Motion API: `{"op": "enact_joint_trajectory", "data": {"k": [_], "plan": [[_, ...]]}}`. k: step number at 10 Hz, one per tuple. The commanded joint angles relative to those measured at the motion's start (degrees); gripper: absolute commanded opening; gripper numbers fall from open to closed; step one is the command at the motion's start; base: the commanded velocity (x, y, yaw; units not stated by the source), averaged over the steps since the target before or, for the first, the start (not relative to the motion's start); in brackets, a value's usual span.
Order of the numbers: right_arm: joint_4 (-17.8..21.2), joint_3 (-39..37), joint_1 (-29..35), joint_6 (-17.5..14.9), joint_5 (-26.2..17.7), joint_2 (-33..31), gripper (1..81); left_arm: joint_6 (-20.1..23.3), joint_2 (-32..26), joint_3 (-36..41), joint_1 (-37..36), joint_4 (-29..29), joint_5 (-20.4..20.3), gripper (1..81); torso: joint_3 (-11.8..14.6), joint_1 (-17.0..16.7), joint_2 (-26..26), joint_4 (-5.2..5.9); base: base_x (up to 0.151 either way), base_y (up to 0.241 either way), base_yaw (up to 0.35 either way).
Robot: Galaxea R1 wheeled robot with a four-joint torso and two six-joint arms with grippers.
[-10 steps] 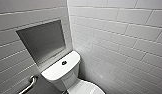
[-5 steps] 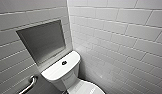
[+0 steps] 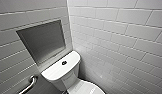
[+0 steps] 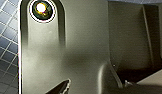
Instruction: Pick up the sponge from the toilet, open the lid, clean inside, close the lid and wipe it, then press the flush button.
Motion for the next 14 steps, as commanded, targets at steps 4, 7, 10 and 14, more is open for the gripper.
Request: {"op": "enact_joint_trajectory", "data": {"k": [4,7,10,14], "plan": [[0.4,-8.17,3.78,0.1,-1.34,4.61,81.1,0.23,-0.1,-0.01,-0.74,-0.38,4.32,81.1,0.0,0.0,0.0,0.0,0.0,0.0,0.0],[0.05,-9.4,4.75,-0.07,-1.25,5.31,81.1,0.15,-0.45,-0.01,-0.74,-0.47,4.41,81.1,0.0,0.0,0.0,0.0,0.0,0.0,0.0],[-0.48,-9.14,4.22,-0.16,-1.25,5.22,81.1,0.15,-0.18,-0.01,-0.65,-0.47,4.49,81.1,0.0,0.0,0.0,0.0,0.0,0.0,0.0],[-2.47,-8.1,4.31,-0.6,-0.28,4.53,1.0,0.15,-0.1,-0.01,-0.65,-0.38,4.49,81.1,0.0,0.0,0.0,0.0,0.0,0.0,0.0]]}}
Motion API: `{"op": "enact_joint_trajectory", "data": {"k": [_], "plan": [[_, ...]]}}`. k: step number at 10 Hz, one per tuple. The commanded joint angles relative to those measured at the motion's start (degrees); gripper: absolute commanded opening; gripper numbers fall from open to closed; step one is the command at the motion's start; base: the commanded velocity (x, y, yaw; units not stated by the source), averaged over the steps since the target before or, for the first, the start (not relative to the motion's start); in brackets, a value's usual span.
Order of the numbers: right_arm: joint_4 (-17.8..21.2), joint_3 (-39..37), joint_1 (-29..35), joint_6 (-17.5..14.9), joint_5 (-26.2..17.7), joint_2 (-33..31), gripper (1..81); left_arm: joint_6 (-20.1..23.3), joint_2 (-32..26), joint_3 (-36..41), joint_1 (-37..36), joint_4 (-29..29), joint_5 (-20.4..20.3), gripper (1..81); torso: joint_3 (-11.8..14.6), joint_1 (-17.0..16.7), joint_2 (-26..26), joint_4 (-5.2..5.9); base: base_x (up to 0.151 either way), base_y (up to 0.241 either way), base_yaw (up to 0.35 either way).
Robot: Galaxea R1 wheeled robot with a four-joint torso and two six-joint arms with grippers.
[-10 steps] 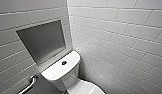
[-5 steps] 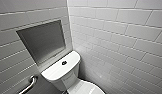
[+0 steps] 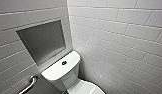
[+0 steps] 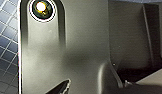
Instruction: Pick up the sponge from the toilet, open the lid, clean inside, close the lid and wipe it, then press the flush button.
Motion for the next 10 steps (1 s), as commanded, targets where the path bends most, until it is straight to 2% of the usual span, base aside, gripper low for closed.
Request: {"op": "enact_joint_trajectory", "data": {"k": [1,4,6,10], "plan": [[-6.1,3.83,4.62,-0.15,-4.63,-3.03,1.0,0.17,-0.01,-0.01,-0.65,-0.27,4.1,81.1,0.0,0.0,0.0,0.0,0.0,0.0,0.0],[-12.49,17.09,5.23,-0.41,-4.63,-12.5,1.0,0.26,0.34,0.17,-0.65,0.08,4.1,81.1,0.0,0.0,0.0,0.0,0.0,0.0,0.0],[-16.73,19.81,3.48,-0.33,-4.37,-16.28,1.0,0.26,0.87,-0.01,-0.65,0.17,4.02,81.1,0.0,0.0,0.0,0.0,0.0,0.0,0.0],[-17.36,25.72,-0.04,-0.41,-3.49,-23.16,1.0,0.17,0.87,0.08,-1.62,-0.27,3.58,81.1,0.0,0.0,0.0,0.0,0.0,0.0,0.0]]}}
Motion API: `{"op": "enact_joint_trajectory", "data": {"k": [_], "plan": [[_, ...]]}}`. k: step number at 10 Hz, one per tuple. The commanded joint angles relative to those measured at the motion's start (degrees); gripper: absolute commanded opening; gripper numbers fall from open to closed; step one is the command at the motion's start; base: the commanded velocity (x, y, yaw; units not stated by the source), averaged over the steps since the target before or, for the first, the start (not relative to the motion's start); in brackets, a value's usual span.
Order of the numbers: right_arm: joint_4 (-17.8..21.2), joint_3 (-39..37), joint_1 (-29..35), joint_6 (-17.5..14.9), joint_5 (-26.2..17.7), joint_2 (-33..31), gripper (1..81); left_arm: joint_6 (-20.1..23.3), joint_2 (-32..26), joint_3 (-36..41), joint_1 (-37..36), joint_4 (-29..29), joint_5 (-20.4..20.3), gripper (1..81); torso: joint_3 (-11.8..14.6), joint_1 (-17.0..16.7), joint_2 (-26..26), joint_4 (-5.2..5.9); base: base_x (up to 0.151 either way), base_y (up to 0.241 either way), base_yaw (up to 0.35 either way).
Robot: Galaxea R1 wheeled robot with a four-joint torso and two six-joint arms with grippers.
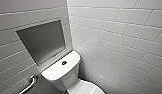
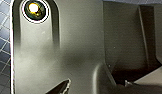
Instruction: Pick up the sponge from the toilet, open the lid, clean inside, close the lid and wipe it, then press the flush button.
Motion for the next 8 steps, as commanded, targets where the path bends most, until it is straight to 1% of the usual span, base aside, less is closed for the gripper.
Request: {"op": "enact_joint_trajectory", "data": {"k": [1,3,5,6,8], "plan": [[-2.55,3.75,0.93,-0.18,0.49,-5.6,1.0,-0.18,-0.44,0.25,-1.95,-0.38,3.71,81.1,0.0,0.0,0.0,0.0,0.0,0.0,0.0],[-2.55,3.67,-2.41,-0.35,0.58,-8.07,1.0,-0.36,-1.15,1.56,-4.06,-0.56,3.88,81.1,0.0,0.0,0.0,0.0,0.0,0.0,0.0],[-2.64,2.28,-6.88,-0.44,1.01,-9.39,1.0,-0.45,-3.15,4.2,-6.86,-0.9,4.41,81.1,0.0,0.0,0.0,0.0,0.0,0.0,0.0],[-3.08,0.09,-9.35,-0.36,2.68,-9.22,1.0,-0.45,-5.17,6.47,-7.75,-2.04,4.5,81.1,0.0,0.0,0.0,0.0,0.0,0.0,0.0],[-3.96,-2.73,-13.84,-0.36,3.92,-8.44,1.0,-0.53,-10.0,13.75,-8.98,-3.71,4.42,81.1,0.0,0.0,0.0,0.0,0.0,0.0,0.0]]}}
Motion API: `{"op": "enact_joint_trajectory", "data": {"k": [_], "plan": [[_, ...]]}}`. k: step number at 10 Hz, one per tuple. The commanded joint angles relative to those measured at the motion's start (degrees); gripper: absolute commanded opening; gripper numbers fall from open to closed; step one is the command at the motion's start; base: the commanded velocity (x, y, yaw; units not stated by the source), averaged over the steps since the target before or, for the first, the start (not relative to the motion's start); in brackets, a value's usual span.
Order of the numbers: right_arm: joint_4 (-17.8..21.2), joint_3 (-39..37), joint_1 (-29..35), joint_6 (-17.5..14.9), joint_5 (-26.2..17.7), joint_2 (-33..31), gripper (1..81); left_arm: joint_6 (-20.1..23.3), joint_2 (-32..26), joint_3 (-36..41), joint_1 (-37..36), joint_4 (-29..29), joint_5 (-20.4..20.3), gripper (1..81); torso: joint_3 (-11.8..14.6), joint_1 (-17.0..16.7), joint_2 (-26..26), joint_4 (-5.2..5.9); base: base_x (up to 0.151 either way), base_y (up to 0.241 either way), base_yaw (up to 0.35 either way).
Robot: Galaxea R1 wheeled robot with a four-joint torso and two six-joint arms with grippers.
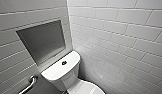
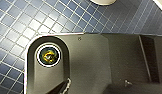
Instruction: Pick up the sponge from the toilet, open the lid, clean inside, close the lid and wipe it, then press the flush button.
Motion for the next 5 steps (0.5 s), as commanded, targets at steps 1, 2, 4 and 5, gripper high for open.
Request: {"op": "enact_joint_trajectory", "data": {"k": [1,2,4,5], "plan": [[-2.41,-3.32,-2.57,-0.14,0.95,-0.92,1.0,-0.27,-6.57,9.69,-3.84,-3.3,4.0,81.1,0.0,0.0,0.0,0.0,0.0,0.0,0.0],[-3.11,-6.22,-4.68,-0.14,1.04,1.0,1.0,-0.27,-8.87,13.13,-4.64,-4.36,4.08,81.1,0.0,0.0,0.0,0.0,0.0,0.0,0.0],[-5.13,-9.28,-8.64,-0.14,2.62,3.46,1.0,-0.28,-12.12,18.04,-6.48,-5.5,4.08,81.1,0.0,0.0,0.0,0.0,0.0,0.0,0.0],[-6.26,-11.12,-10.74,-0.14,2.71,5.12,1.0,-0.28,-13.18,20.07,-7.62,-6.12,4.08,81.1,0.0,0.0,0.0,0.0,0.0,0.0,0.0]]}}
